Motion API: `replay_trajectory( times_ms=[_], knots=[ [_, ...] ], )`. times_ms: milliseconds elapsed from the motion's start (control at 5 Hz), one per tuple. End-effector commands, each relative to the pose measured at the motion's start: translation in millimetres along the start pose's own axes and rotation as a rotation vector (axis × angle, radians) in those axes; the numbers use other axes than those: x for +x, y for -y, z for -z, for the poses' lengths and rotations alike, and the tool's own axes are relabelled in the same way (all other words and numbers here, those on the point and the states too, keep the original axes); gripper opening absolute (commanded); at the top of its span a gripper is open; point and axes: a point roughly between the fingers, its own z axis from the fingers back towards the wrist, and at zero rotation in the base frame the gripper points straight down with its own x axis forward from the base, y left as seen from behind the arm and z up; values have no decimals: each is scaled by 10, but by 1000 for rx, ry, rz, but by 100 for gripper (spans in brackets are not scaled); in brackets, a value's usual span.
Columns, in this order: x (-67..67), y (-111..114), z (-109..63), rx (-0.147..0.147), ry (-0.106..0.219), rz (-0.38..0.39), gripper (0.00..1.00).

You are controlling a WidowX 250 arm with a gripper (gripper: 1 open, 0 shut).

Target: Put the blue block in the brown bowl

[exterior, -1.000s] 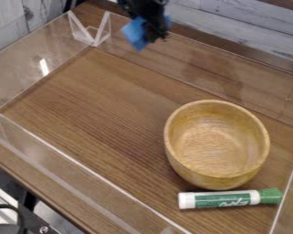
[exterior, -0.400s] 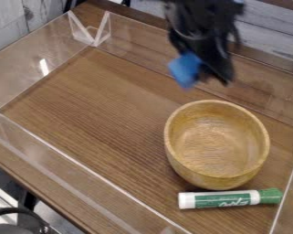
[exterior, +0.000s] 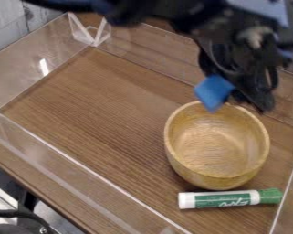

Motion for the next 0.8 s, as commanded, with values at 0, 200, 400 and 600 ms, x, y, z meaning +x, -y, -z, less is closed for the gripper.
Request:
replay_trajectory(
  times_ms=[0,200,400,600],
  knots=[
    [37,38,-30,8,21,-24,0],
    [-12,94,4,17,16,-21,0],
    [-118,154,65,21,14,-24,0],
    [-206,244,156,25,21,-24,0]
  ],
)
